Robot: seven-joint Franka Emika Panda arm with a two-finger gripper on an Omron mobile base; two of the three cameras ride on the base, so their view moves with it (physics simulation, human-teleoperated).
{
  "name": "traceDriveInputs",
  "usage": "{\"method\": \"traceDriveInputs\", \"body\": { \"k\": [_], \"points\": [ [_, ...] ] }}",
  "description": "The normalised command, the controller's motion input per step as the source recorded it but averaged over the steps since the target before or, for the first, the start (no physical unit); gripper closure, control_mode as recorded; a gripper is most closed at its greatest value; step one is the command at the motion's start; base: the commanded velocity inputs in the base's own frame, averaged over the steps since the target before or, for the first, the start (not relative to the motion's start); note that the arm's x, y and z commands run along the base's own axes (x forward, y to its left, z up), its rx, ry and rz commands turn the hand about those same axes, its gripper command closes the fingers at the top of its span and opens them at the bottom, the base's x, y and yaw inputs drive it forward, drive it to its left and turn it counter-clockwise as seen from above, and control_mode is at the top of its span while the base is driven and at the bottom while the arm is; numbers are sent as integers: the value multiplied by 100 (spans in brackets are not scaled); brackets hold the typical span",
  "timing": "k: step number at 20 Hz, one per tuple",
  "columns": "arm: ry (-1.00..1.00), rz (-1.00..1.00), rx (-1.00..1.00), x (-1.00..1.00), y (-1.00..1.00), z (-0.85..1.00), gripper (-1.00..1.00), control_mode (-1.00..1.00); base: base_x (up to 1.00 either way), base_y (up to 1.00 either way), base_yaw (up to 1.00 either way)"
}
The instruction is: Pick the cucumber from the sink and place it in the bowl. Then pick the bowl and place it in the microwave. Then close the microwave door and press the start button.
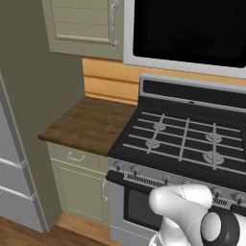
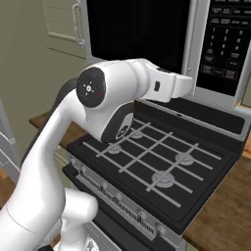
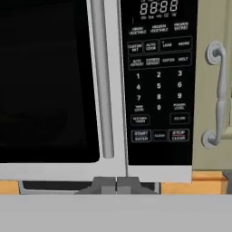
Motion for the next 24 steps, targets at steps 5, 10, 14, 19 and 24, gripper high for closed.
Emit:
{"method": "traceDriveInputs", "body": {
  "k": [5, 10, 14, 19, 24],
  "points": [
    [0, 0, 0, 37, 0, 0, 100, -100, 0, 0, 0],
    [0, 0, 0, 19, -15, 0, 100, -100, 0, 0, 0],
    [0, 0, 3, 6, -40, 1, 100, -100, 0, 0, 0],
    [0, 0, 1, 7, -35, 0, 100, -100, 0, 0, 0],
    [0, 0, 0, 11, -28, 0, 100, -100, 0, 0, 0]
  ]
}}
